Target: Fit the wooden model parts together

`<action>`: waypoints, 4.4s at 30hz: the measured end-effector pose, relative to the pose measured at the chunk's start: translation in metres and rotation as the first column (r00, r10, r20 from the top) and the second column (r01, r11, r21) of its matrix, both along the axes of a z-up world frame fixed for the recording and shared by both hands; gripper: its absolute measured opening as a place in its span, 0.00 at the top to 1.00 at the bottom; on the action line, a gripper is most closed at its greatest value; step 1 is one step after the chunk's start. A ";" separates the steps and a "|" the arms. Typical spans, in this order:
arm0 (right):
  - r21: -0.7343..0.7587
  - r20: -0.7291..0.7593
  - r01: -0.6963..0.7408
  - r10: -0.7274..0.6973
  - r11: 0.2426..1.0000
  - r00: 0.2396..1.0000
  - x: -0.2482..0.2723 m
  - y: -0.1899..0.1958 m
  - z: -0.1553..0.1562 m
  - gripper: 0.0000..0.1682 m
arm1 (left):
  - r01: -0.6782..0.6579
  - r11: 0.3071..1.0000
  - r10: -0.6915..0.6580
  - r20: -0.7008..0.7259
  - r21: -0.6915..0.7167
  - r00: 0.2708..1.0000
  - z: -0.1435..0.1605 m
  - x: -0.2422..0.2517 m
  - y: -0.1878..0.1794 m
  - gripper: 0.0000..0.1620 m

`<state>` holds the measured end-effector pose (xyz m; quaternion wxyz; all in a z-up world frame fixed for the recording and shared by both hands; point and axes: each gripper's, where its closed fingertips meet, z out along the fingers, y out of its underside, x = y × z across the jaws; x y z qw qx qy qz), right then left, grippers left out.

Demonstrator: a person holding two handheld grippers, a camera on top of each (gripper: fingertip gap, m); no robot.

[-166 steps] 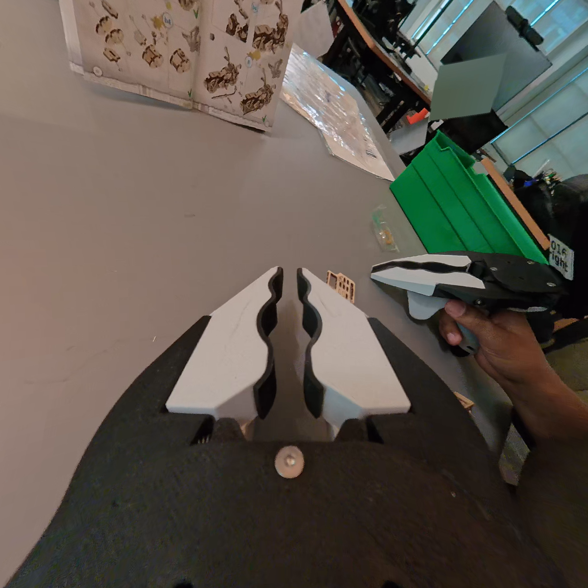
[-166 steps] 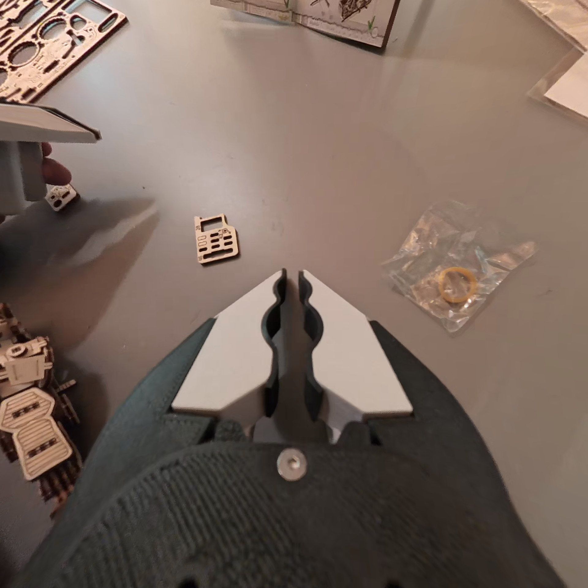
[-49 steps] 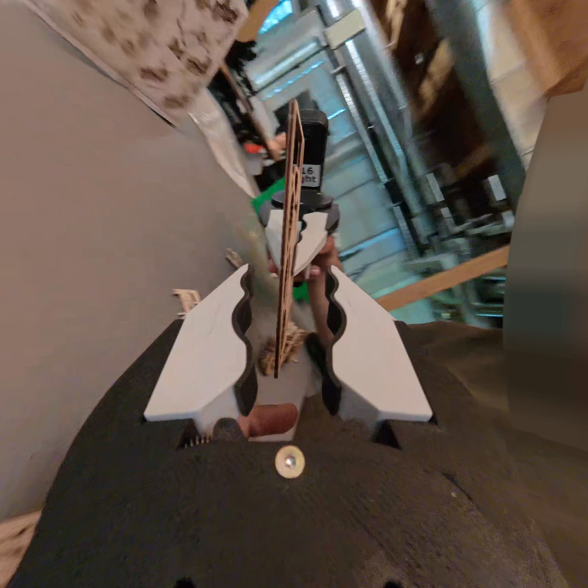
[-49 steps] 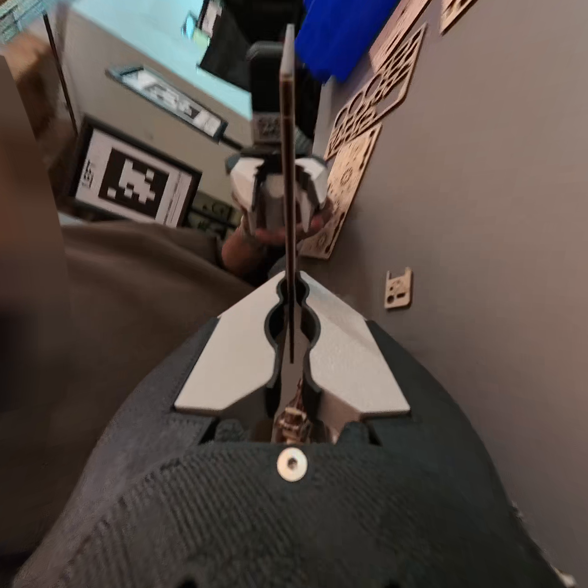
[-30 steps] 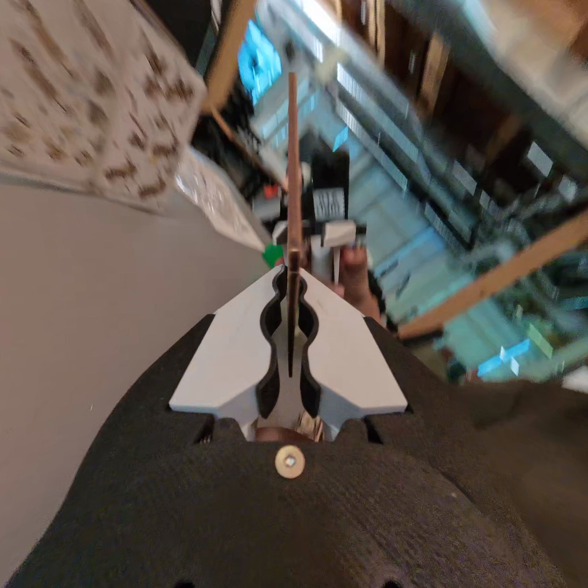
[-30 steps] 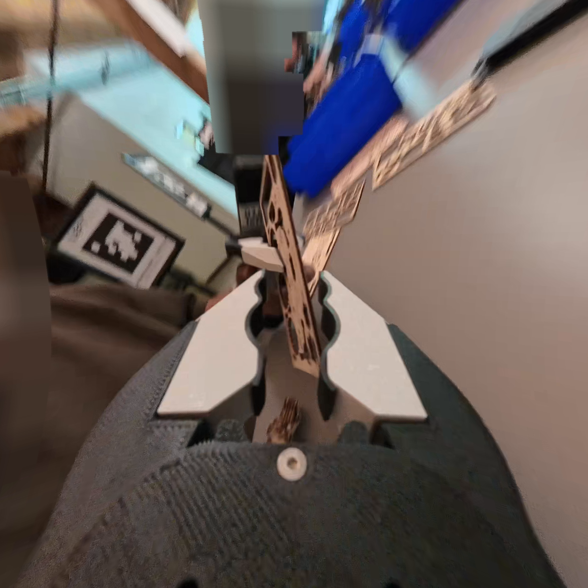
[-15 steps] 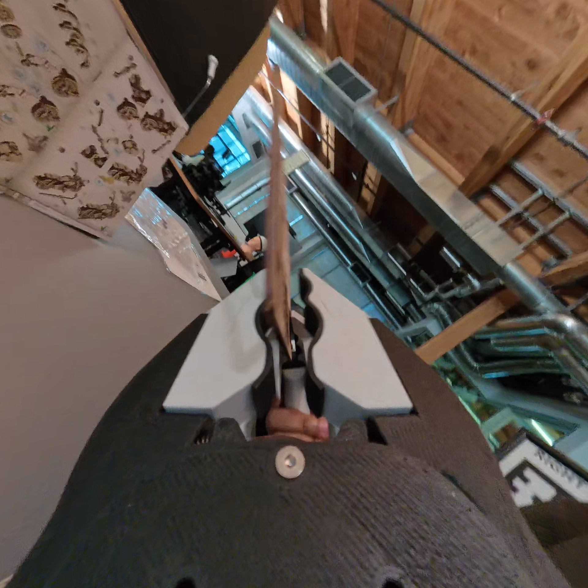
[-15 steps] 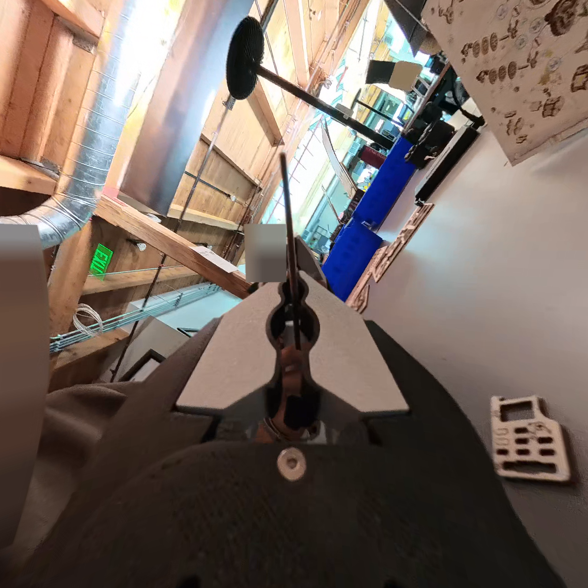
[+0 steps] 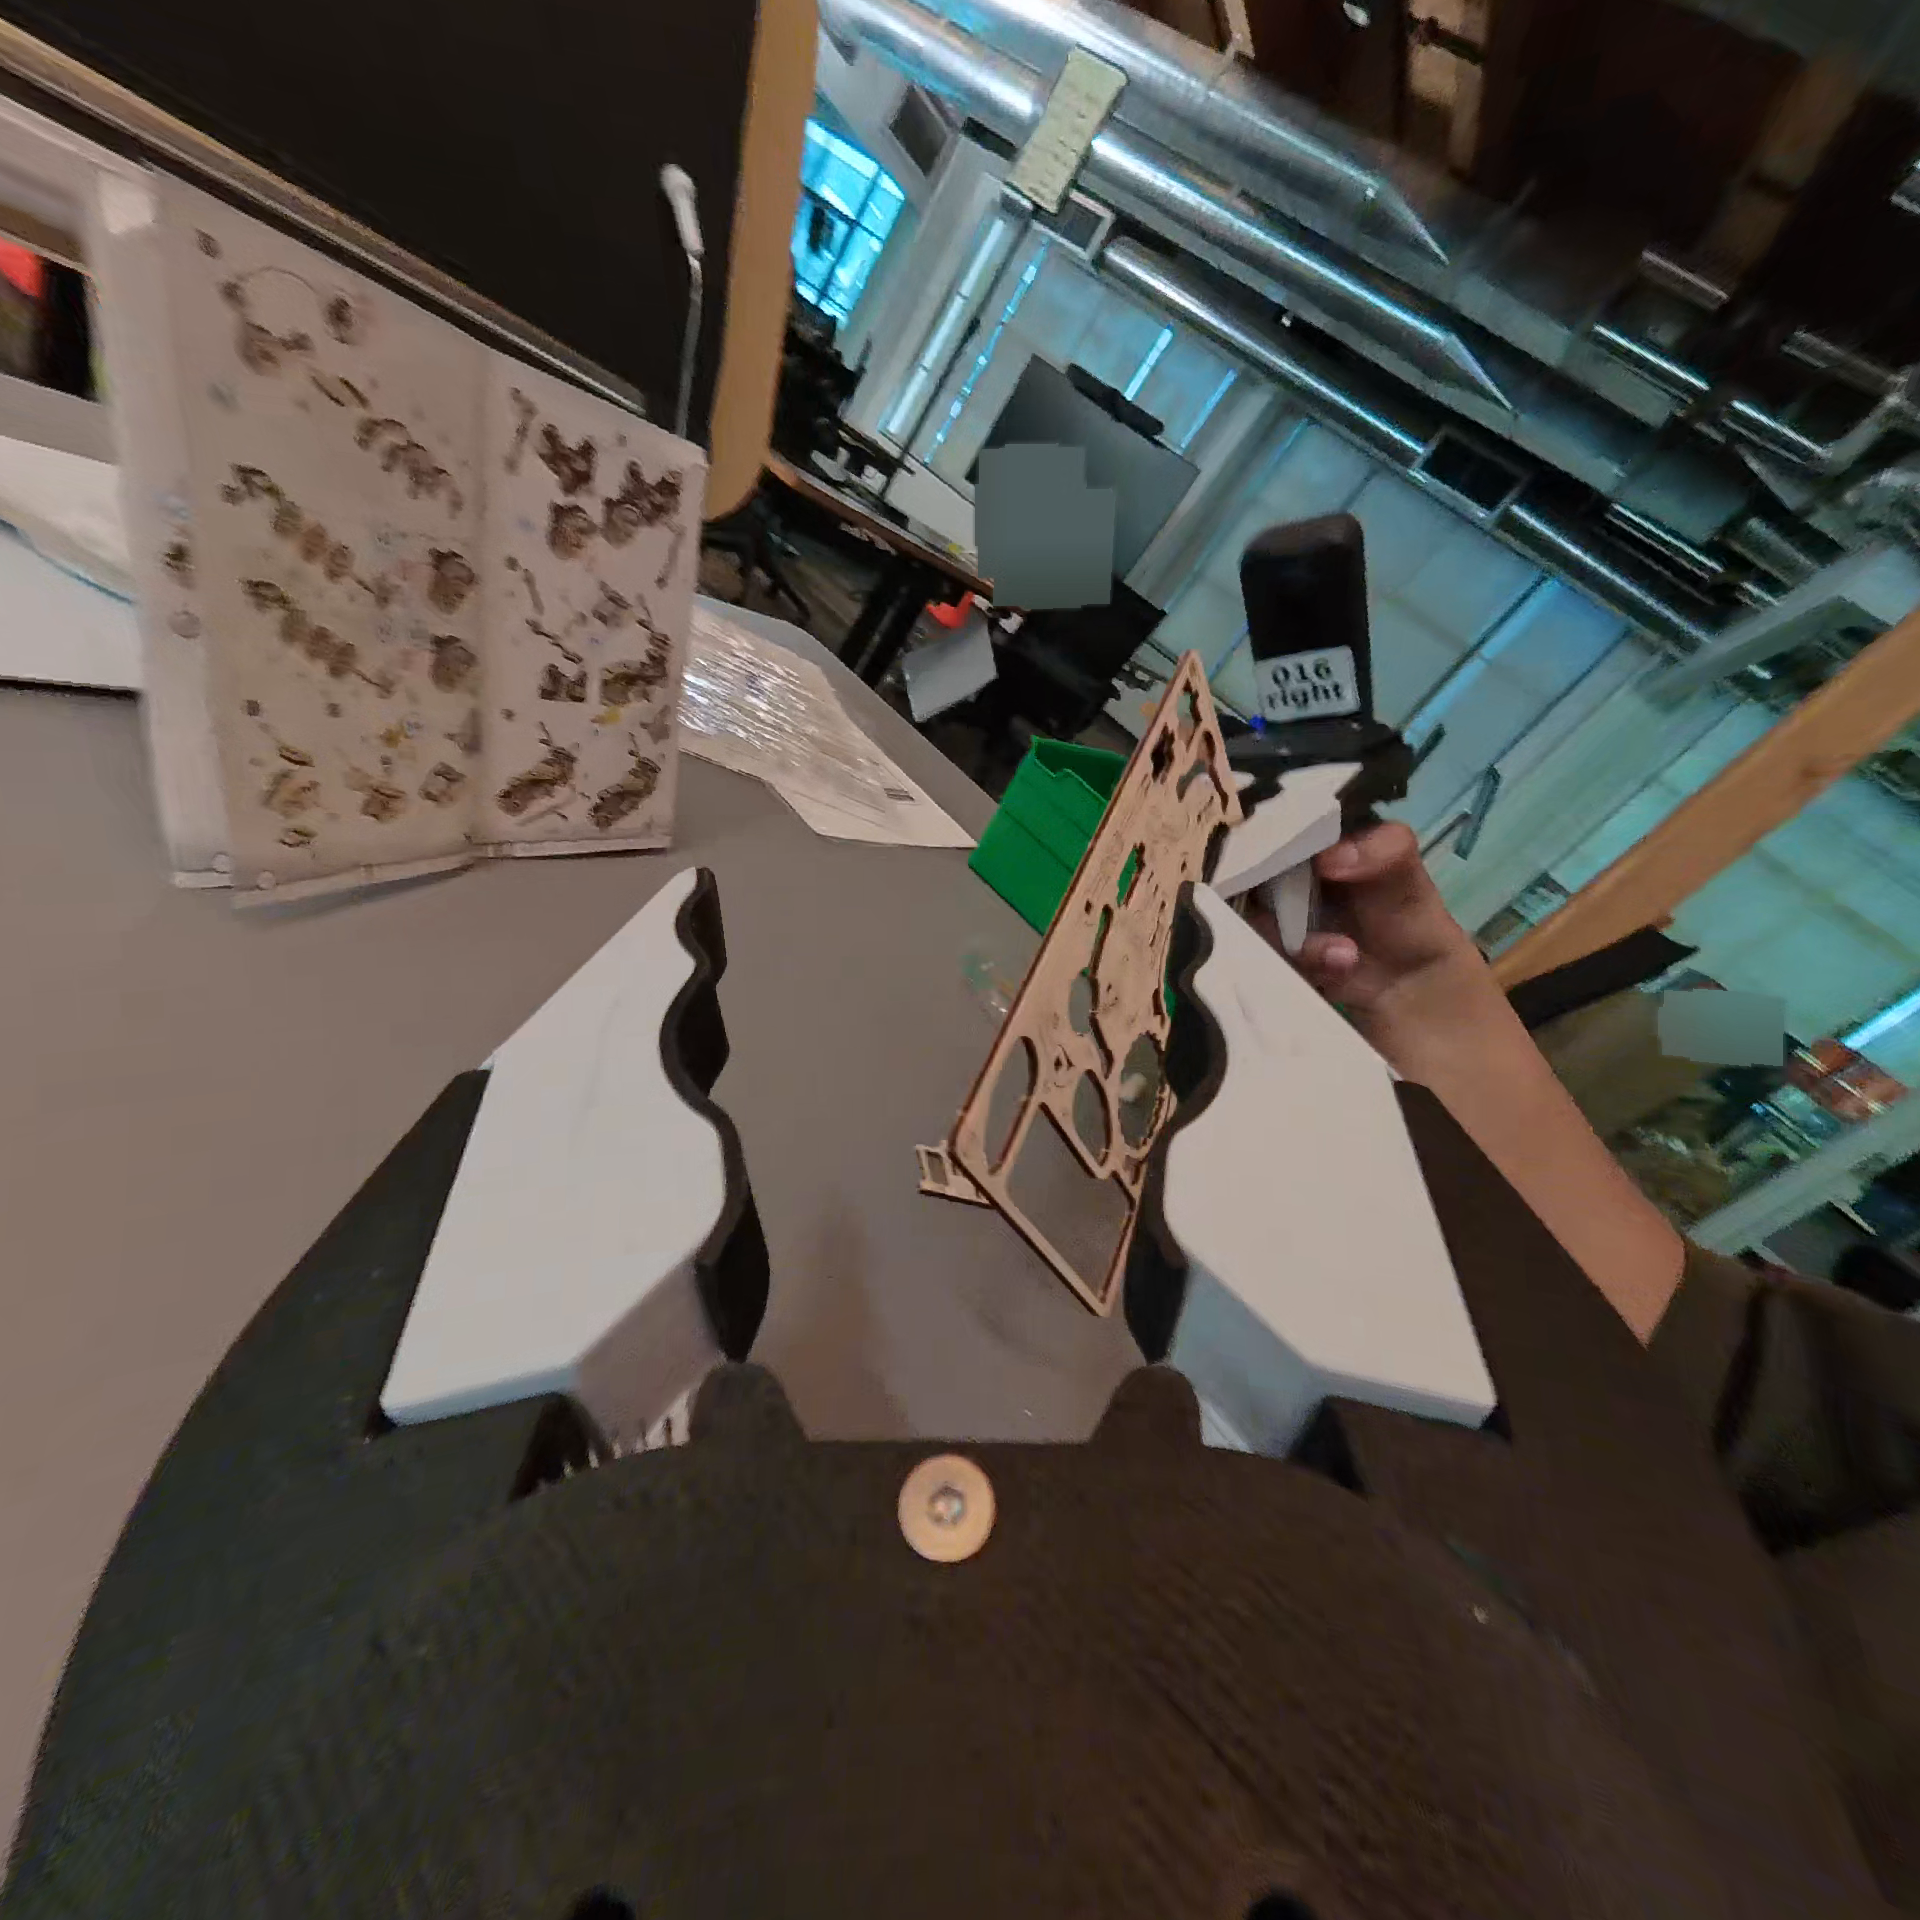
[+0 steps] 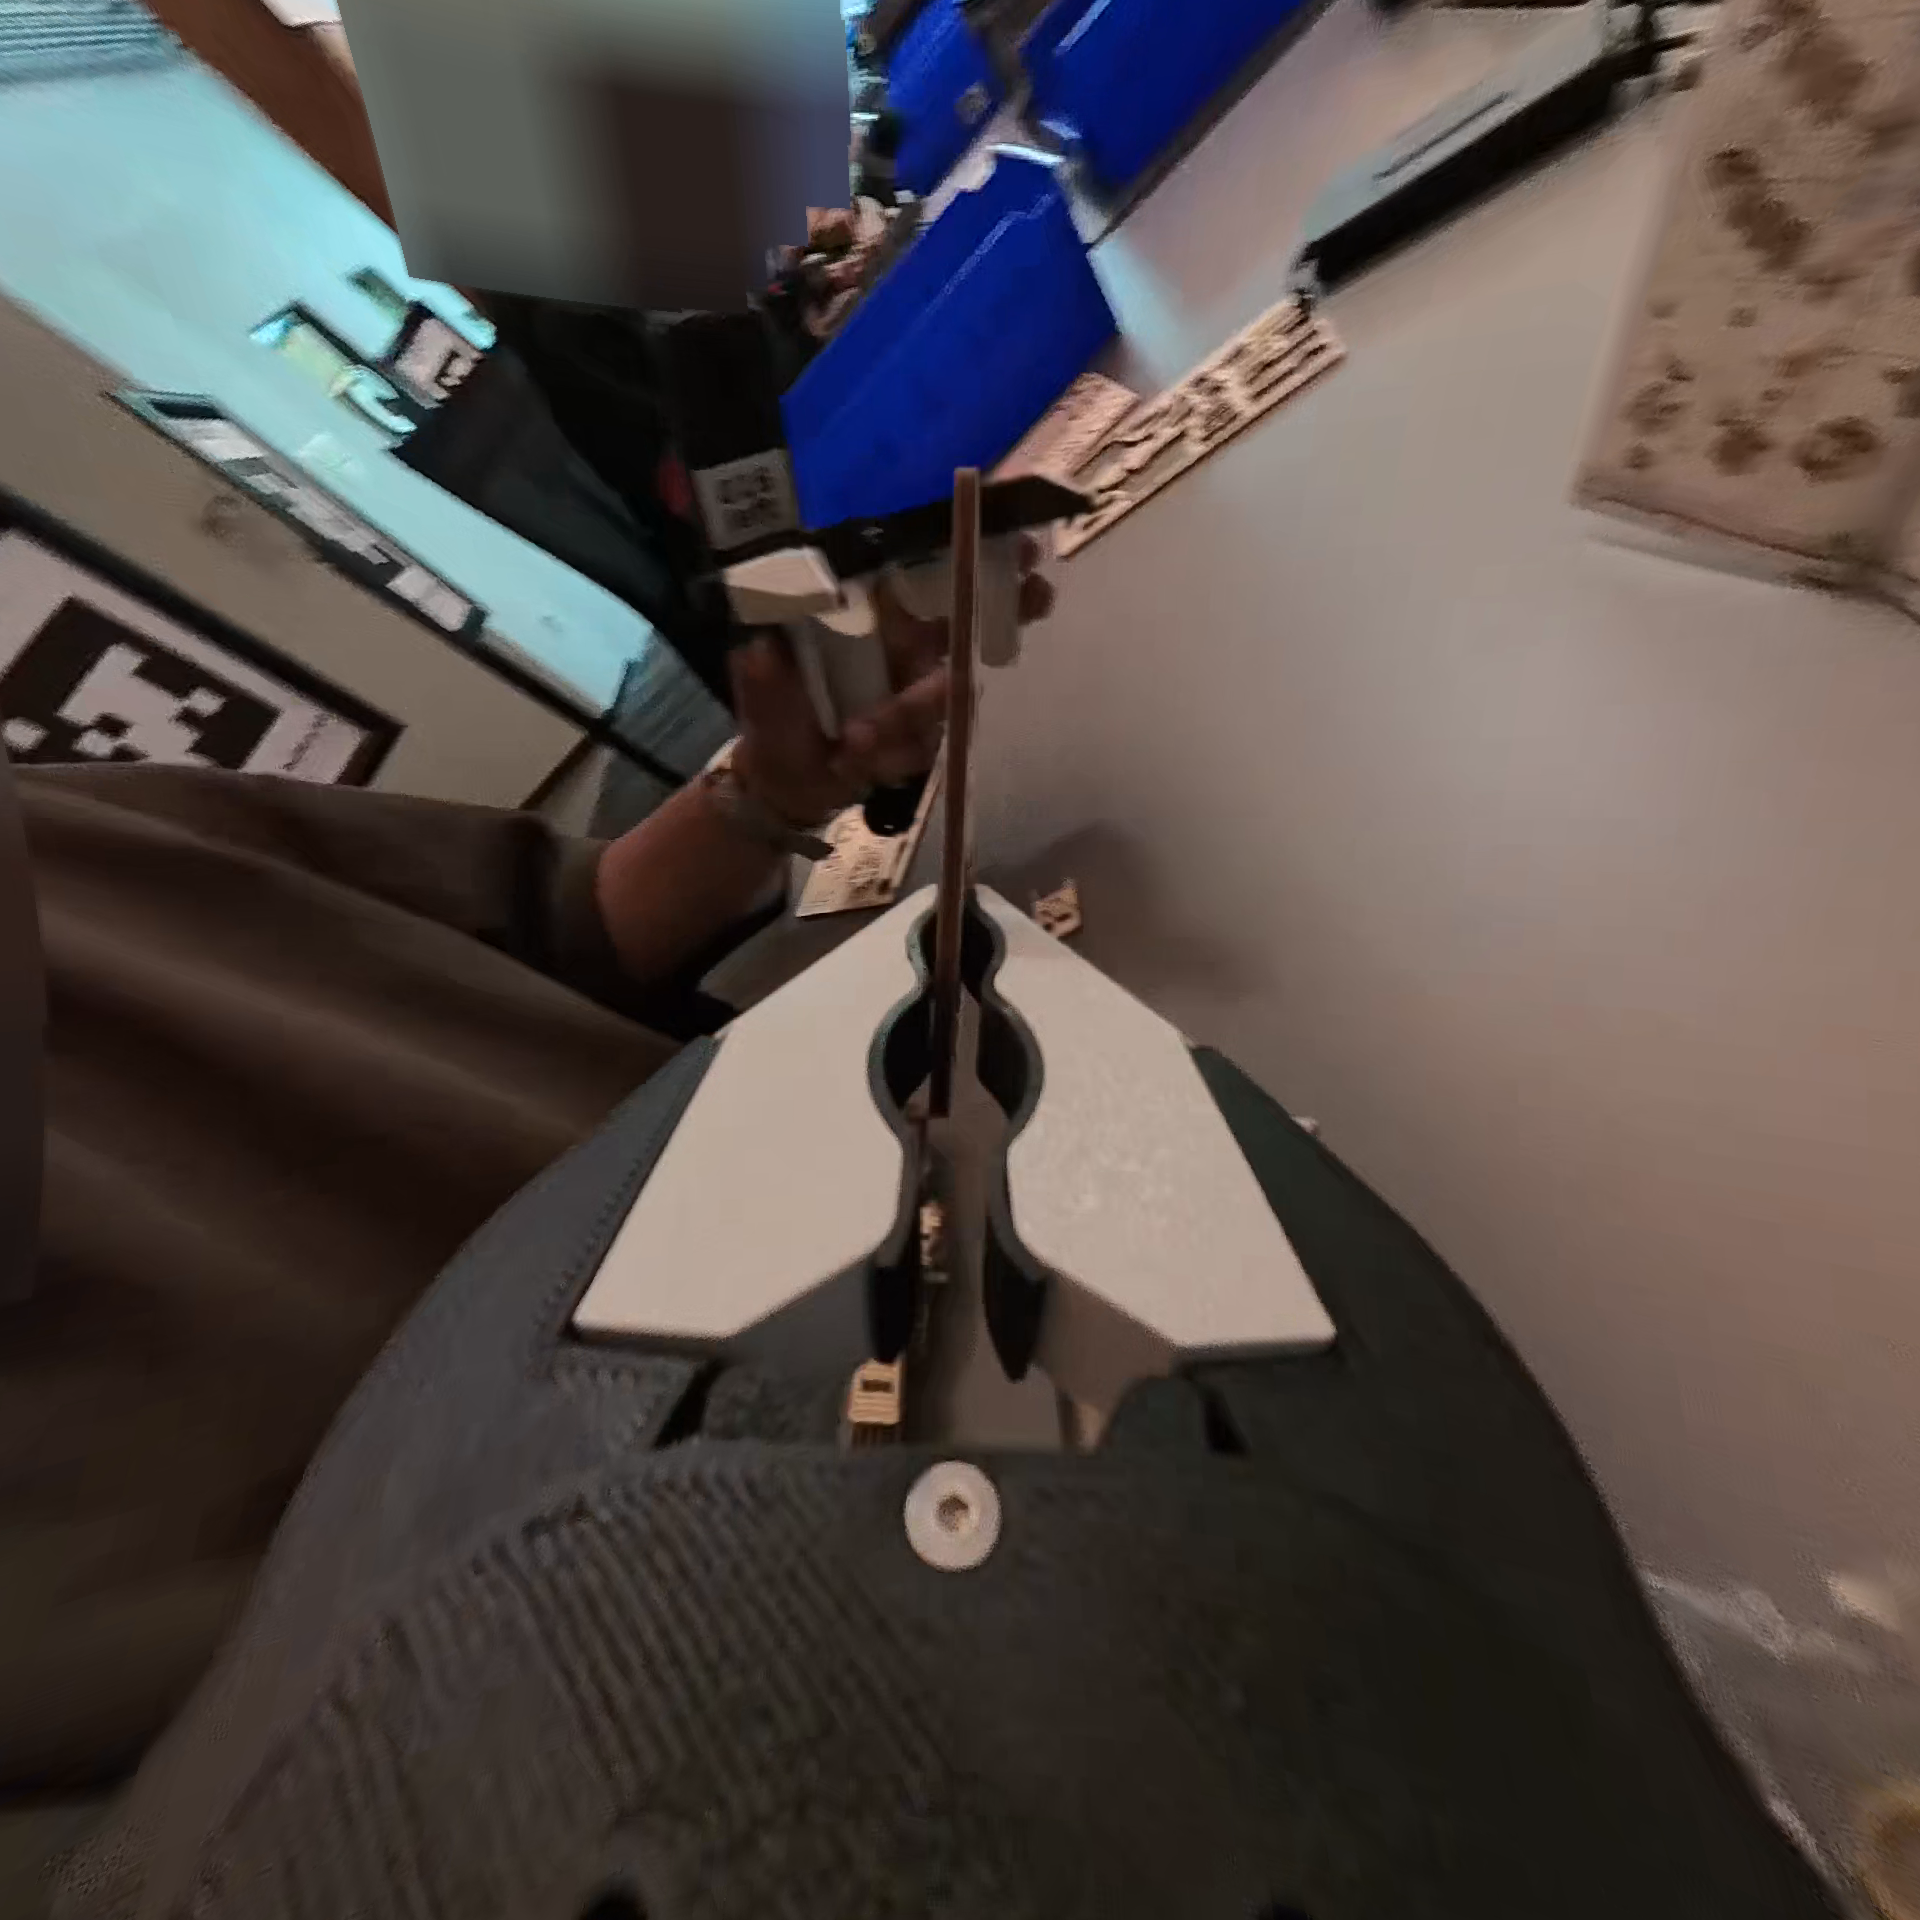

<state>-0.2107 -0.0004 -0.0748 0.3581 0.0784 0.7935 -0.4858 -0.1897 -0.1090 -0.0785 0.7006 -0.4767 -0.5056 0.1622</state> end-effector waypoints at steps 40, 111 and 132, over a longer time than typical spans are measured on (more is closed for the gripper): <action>-0.147 0.294 0.237 -0.186 0.960 0.937 0.019 -0.078 -0.060 0.98 | 0.169 0.955 -0.204 0.128 0.245 0.971 -0.053 -0.006 0.035 0.97; -0.082 0.034 0.297 -0.295 0.951 0.955 0.009 -0.072 -0.086 0.89 | -0.044 0.920 -0.082 0.302 0.390 0.950 -0.056 0.026 -0.108 1.00; -0.097 -0.262 0.339 -0.353 0.936 0.898 -0.006 -0.065 -0.078 0.89 | -0.086 0.979 0.189 0.677 -0.182 0.712 -0.114 0.063 -0.146 0.67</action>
